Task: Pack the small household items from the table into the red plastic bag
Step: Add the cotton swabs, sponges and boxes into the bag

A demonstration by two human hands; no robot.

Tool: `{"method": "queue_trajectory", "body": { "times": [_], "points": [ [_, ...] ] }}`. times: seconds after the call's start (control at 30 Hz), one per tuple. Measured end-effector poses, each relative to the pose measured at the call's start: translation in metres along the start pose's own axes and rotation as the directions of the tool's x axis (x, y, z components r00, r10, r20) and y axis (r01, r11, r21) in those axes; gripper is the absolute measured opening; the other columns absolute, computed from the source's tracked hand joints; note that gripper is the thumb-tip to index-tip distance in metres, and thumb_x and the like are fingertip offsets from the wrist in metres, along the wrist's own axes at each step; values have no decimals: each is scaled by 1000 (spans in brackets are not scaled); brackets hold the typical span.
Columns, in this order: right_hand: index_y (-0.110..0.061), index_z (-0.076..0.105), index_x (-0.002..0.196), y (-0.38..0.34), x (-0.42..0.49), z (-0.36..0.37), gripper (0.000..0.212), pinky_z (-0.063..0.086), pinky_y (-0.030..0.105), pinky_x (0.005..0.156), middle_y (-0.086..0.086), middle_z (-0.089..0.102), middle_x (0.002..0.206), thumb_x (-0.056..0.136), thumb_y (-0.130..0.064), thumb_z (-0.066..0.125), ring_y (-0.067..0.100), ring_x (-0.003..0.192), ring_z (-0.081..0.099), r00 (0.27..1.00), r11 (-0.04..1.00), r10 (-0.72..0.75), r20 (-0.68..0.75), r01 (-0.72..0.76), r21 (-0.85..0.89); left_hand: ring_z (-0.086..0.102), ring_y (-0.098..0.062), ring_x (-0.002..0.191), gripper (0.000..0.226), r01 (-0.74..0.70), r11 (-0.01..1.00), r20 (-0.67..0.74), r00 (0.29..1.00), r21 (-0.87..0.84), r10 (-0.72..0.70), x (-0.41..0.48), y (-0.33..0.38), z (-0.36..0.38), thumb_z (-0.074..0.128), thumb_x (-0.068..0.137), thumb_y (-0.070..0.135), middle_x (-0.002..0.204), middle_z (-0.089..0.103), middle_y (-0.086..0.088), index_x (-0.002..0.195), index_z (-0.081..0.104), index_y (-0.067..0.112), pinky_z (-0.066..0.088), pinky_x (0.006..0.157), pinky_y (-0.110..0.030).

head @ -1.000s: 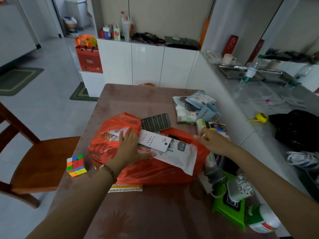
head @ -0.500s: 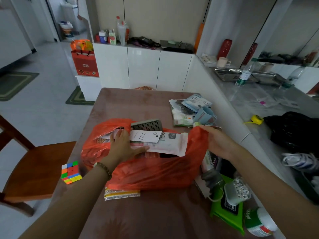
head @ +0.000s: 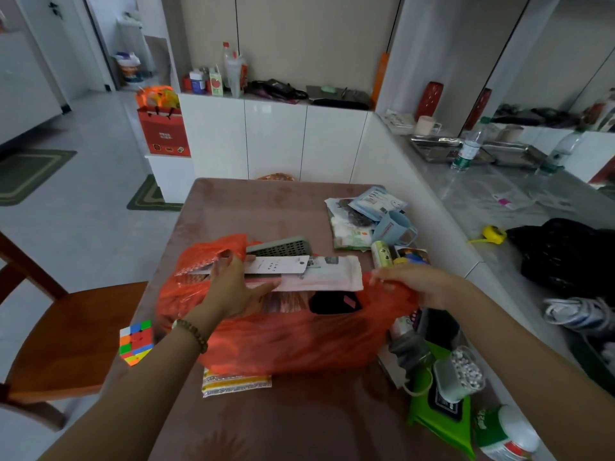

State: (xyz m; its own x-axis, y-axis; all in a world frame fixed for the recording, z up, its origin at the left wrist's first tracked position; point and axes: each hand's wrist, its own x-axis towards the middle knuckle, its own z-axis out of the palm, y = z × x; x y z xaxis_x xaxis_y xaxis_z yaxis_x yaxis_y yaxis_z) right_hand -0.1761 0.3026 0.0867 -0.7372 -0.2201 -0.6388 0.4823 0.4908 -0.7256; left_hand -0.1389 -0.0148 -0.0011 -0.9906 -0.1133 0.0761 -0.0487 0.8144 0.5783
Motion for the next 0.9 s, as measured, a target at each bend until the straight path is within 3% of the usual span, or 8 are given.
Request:
{"method": "queue_trajectory", "body": {
  "times": [0.1,0.2,0.3,0.4,0.47,0.57,0.73,0.9],
  "points": [
    [-15,70,84,23,13,4,27,52,29,59,3,74,74,97,-26,48,14,62,68,978,839,-17,-208,127,529,48,-32,122,89,-40,998,0,999,-57,40,4,5,1,60,80,57,134,54,-10,145,22,10,41,101,-43],
    [-9,62,98,37,18,19,22,56,24,48,3,72,59,99,-17,41,11,51,68,986,643,30,-162,105,759,48,-33,116,71,-16,994,23,1000,110,13,18,13,9,47,86,60,122,56,-17,126,46,1,42,95,-42],
    [-4,61,115,45,21,23,25,46,20,44,-4,50,44,95,-14,50,7,38,50,995,674,36,-96,47,737,43,-33,118,67,-20,944,55,998,329,2,33,23,18,36,92,58,126,52,-18,126,48,2,35,100,-43],
    [-10,59,124,51,29,19,38,34,18,56,-5,41,45,88,-20,59,5,39,40,994,619,-18,-111,98,779,47,-35,114,68,-92,954,60,995,286,78,44,23,30,36,91,59,124,56,-17,131,45,4,36,95,-42],
    [-15,59,125,52,31,21,42,37,19,59,-5,45,48,83,-20,62,6,42,43,991,522,-67,-115,133,842,56,-36,106,81,-130,971,35,991,200,126,45,20,38,33,84,69,113,63,-16,135,40,7,41,88,-41],
    [-22,66,111,48,32,24,23,50,22,45,-3,56,50,92,-15,54,6,39,51,982,441,-102,-159,187,878,61,-35,101,103,-151,968,-28,987,198,160,42,16,47,21,73,83,106,67,-14,143,34,8,44,85,-40],
    [-27,60,122,36,43,20,29,52,21,53,-5,65,59,94,-22,54,6,54,59,953,503,-38,-302,279,818,61,-30,98,116,-185,962,-20,981,200,193,30,11,44,13,62,92,105,66,-10,145,28,13,43,82,-38],
    [-35,57,122,16,42,6,33,58,31,72,-3,75,86,95,-18,50,11,75,71,918,576,-203,-341,393,717,56,-20,72,104,-161,964,34,987,213,158,17,7,37,24,55,96,80,62,-3,108,54,12,37,63,-28]
  ]
}}
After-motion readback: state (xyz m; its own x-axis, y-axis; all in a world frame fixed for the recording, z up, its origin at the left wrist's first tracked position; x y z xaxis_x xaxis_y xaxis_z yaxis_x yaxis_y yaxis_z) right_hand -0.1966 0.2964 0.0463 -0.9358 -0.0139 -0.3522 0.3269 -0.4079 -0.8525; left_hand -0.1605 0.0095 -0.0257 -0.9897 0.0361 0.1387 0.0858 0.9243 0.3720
